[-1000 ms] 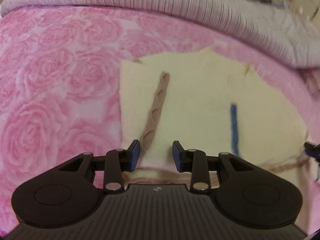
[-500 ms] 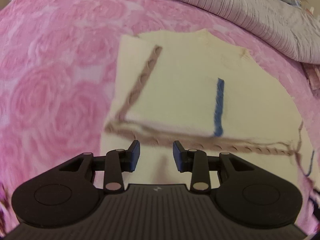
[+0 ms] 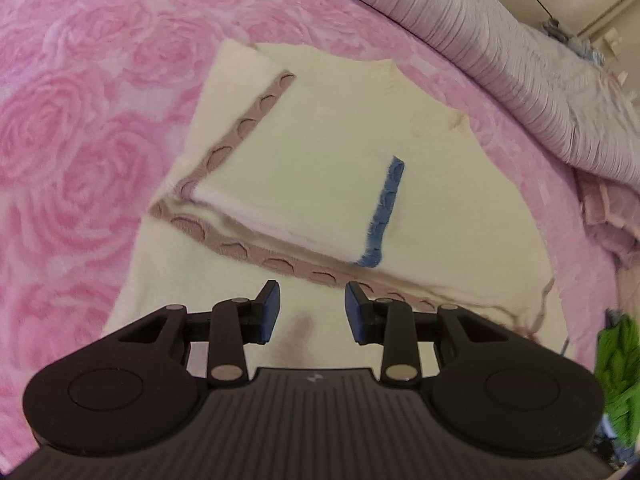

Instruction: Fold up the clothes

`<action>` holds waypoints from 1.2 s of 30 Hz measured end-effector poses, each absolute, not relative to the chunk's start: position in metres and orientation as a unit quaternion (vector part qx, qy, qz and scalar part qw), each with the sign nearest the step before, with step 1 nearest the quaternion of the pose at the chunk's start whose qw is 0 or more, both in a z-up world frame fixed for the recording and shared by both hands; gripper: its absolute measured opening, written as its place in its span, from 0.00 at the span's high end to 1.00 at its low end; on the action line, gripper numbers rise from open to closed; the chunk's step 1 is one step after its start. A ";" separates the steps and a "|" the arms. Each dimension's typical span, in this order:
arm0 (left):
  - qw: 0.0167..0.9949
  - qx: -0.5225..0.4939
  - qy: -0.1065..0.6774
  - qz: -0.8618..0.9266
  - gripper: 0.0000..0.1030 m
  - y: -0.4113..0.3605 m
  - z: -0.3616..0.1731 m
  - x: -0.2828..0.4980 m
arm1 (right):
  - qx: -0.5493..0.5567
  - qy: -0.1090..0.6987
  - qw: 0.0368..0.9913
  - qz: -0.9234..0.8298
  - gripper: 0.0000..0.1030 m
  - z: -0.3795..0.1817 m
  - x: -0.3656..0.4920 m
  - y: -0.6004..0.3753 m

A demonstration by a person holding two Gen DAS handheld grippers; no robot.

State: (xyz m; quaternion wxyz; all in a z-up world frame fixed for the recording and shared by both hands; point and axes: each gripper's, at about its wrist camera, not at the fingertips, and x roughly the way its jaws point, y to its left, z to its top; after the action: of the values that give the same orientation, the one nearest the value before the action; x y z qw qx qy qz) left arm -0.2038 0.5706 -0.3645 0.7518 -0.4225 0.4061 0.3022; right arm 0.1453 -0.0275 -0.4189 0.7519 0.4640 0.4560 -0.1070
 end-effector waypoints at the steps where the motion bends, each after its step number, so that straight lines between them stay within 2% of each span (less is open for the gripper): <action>1: 0.751 -0.425 0.404 0.303 0.71 0.571 -0.363 -0.207 | 0.422 0.466 0.771 -0.108 0.90 -0.409 0.151 -0.018; 2: 0.750 -0.428 0.403 0.305 0.72 0.571 -0.362 -0.210 | 0.378 0.474 0.788 -0.108 0.96 -0.400 0.156 -0.009; 4: 0.750 -0.430 0.399 0.307 0.72 0.572 -0.360 -0.217 | 0.277 0.458 0.841 -0.078 0.96 -0.372 0.163 0.025; 8: 0.746 -0.440 0.390 0.311 0.72 0.569 -0.359 -0.235 | 0.050 0.351 0.927 0.125 0.97 -0.306 0.131 0.130; 10: 0.742 -0.450 0.387 0.311 0.72 0.565 -0.360 -0.243 | -0.059 0.293 0.917 0.264 0.97 -0.286 0.088 0.190; 12: 0.736 -0.461 0.385 0.311 0.72 0.558 -0.364 -0.250 | -0.130 0.289 0.872 0.374 0.95 -0.288 0.044 0.238; 13: 0.731 -0.470 0.385 0.309 0.72 0.554 -0.367 -0.254 | -0.163 0.304 0.844 0.411 0.94 -0.296 0.021 0.259; 14: 0.726 -0.479 0.385 0.308 0.72 0.549 -0.371 -0.257 | -0.200 0.329 0.816 0.431 0.88 -0.310 0.000 0.277; 15: 0.722 -0.490 0.383 0.304 0.72 0.545 -0.374 -0.260 | -0.238 0.356 0.786 0.446 0.76 -0.325 -0.020 0.292; 17: 0.716 -0.509 0.378 0.292 0.72 0.536 -0.379 -0.262 | -0.284 0.393 0.742 0.463 0.71 -0.349 -0.048 0.305; 21: 0.712 -0.530 0.383 0.257 0.72 0.514 -0.391 -0.252 | -0.274 0.441 0.731 0.443 0.66 -0.359 -0.057 0.282; 25: 0.704 -0.561 0.388 0.197 0.71 0.487 -0.407 -0.224 | -0.245 0.488 0.768 0.335 0.62 -0.359 -0.014 0.237; 33: 0.682 -0.607 0.379 0.150 0.69 0.462 -0.444 -0.158 | 0.011 0.580 0.803 0.133 0.62 -0.347 0.082 0.130; 36: 0.687 -0.604 0.376 0.148 0.68 0.459 -0.452 -0.136 | 0.057 0.594 0.795 0.109 0.62 -0.347 0.089 0.116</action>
State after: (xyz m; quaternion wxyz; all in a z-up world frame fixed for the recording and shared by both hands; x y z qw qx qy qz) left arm -0.1361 0.4593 -0.4517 0.6874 -0.6037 0.3756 0.1481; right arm 0.0892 0.1156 -0.3467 0.7953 0.0568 0.5936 0.1088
